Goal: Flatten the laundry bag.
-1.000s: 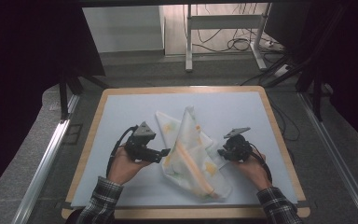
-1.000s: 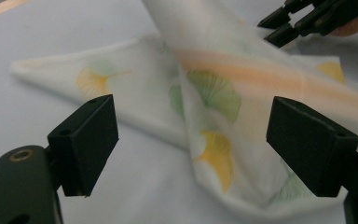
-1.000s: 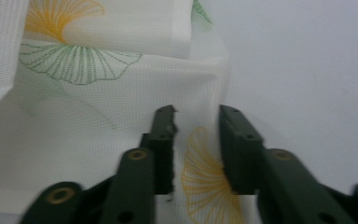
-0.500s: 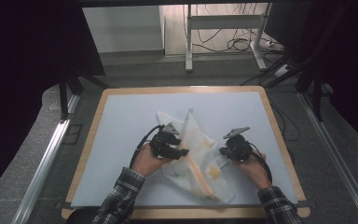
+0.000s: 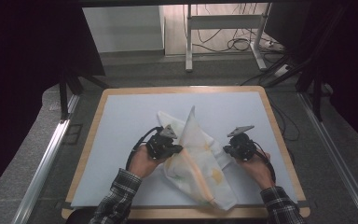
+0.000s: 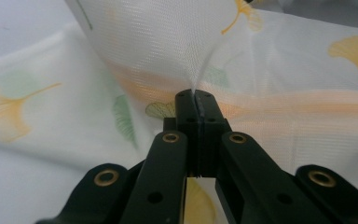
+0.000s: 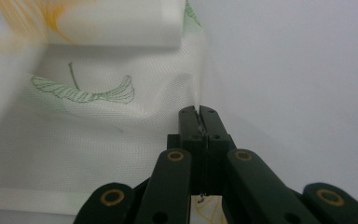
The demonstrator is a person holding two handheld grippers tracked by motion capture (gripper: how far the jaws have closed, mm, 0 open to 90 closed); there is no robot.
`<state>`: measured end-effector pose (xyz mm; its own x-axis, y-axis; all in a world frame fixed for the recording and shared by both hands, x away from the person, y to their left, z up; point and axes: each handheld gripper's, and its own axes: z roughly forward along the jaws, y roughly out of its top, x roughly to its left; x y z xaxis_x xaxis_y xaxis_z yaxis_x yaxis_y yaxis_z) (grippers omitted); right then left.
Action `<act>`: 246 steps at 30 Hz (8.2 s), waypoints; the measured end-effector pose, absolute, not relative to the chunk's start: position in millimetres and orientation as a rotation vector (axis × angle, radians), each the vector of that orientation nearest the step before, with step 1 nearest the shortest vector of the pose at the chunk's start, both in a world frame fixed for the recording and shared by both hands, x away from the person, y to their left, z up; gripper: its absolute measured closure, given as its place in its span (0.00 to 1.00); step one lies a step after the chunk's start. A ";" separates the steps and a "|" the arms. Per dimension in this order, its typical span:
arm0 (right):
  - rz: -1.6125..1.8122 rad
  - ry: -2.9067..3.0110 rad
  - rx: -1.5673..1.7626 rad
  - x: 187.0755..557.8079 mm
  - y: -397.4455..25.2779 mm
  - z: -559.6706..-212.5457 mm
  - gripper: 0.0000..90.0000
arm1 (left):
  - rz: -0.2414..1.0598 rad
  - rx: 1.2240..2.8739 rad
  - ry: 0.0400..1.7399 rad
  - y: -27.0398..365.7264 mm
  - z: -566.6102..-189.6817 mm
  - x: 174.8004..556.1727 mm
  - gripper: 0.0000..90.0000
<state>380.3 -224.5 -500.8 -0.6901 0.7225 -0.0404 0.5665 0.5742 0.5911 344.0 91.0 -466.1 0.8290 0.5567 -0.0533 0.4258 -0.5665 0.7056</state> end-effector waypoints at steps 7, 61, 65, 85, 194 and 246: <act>0.791 2.434 1.133 381.3 -242.0 -491.7 1.00 | 0.340 2.213 0.754 136.8 -446.1 319.3 1.00; 0.647 2.283 1.280 415.0 -281.9 -482.7 1.00 | 0.558 1.842 1.169 302.1 -466.4 234.3 0.23; 0.660 2.208 1.315 455.0 -277.2 -467.9 1.00 | 0.556 1.829 1.172 303.5 -468.2 237.2 0.23; 0.858 2.599 1.104 370.3 -235.5 -496.9 0.75 | 0.570 1.839 1.204 300.7 -456.6 288.0 0.22; 0.743 2.320 1.346 400.9 -241.6 -505.6 1.00 | 0.381 2.229 1.168 214.1 -531.5 302.4 1.00; 0.862 2.380 1.192 409.0 -228.8 -497.7 0.58 | 0.397 2.102 1.152 217.4 -525.5 277.8 0.26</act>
